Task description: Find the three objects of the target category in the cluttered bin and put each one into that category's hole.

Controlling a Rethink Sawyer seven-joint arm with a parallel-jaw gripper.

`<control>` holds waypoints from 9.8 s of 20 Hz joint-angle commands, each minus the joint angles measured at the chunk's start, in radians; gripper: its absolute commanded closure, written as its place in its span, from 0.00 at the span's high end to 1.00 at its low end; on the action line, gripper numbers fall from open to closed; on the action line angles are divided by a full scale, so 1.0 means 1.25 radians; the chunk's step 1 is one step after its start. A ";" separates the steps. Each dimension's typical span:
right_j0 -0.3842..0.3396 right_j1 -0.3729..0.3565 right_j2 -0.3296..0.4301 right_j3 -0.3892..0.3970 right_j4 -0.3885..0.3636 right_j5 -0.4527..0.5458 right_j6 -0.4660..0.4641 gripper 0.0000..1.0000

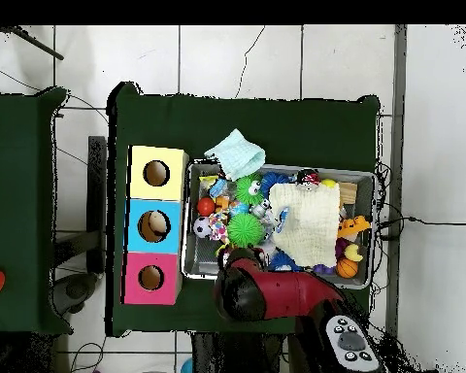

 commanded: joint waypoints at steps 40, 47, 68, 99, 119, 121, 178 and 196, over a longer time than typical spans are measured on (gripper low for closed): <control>0.078 0.025 0.012 -0.032 0.080 0.008 0.131 1.00; 0.075 -0.014 0.026 -0.077 0.110 0.112 0.098 1.00; 0.048 -0.031 0.059 -0.120 0.130 0.194 0.045 1.00; 0.101 0.006 0.004 -0.210 0.124 0.225 0.079 1.00; 0.070 0.078 0.023 -0.162 0.081 0.062 0.091 1.00; 0.090 0.089 -0.002 -0.171 0.073 0.044 0.098 1.00; 0.155 0.122 -0.079 -0.185 0.100 -0.005 0.108 1.00; 0.172 0.116 -0.086 -0.170 0.111 -0.007 0.119 1.00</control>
